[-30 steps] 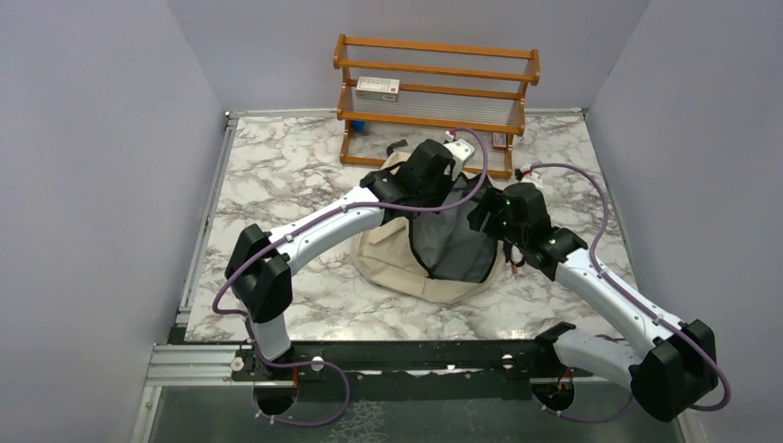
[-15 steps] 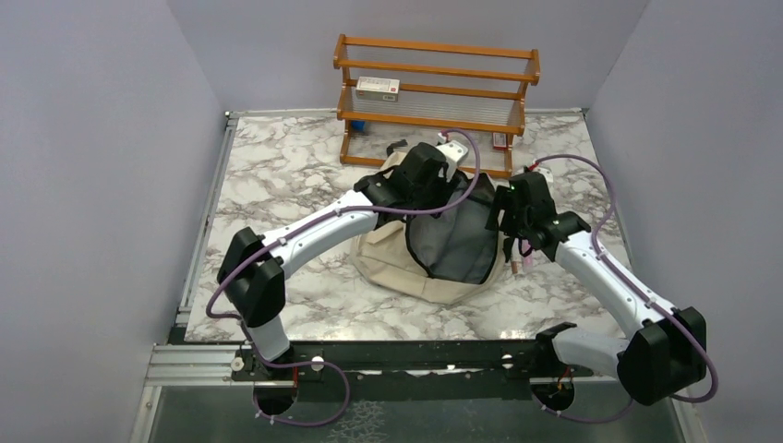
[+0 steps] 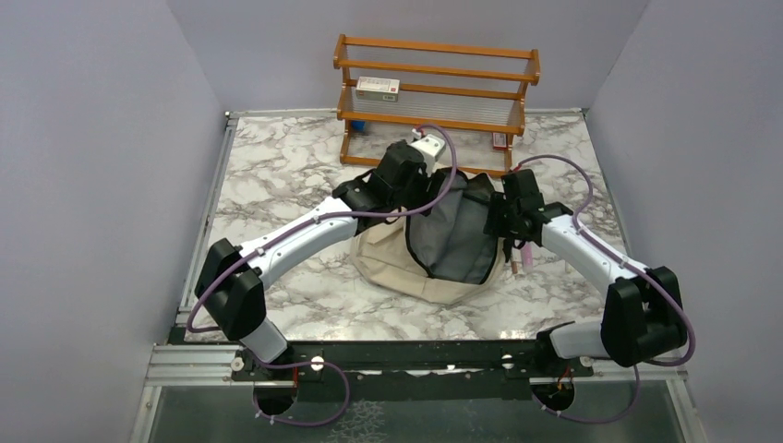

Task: Pack the student bag
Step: Adjust the student bag at the center of the board.

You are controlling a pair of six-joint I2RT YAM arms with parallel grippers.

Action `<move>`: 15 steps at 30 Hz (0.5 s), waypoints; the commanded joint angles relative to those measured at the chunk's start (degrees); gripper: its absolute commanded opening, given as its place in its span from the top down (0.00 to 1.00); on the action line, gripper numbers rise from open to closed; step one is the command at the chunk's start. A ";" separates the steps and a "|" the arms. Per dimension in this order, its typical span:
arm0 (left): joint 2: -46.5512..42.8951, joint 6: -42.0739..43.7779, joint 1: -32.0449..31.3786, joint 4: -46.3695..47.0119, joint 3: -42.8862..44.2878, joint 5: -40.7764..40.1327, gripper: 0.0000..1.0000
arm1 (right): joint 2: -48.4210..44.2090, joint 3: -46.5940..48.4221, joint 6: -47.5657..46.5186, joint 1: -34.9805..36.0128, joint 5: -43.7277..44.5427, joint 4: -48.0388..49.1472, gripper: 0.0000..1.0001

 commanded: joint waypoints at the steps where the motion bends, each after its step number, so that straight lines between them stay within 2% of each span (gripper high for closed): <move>1: -0.18 -1.21 0.43 2.25 -2.83 1.70 0.32 | 2.08 0.15 -0.72 -0.28 -2.58 2.36 0.53; 7: 2.16 -1.59 0.41 2.61 -3.42 4.15 0.32 | 0.90 -0.35 -0.43 -0.27 -2.53 1.47 0.73; 9: 2.45 -1.67 0.40 2.57 -3.42 4.90 0.35 | -0.27 -0.27 -0.47 -0.27 -2.54 0.43 0.81; 13: 2.88 -1.96 0.43 2.66 -2.96 7.52 0.48 | -3.67 0.64 -0.60 -0.28 -2.71 -2.05 0.98; 15: 3.31 -2.12 0.47 2.66 -2.41 9.41 0.60 | -5.23 1.38 -0.81 -0.27 -2.56 -3.28 1.00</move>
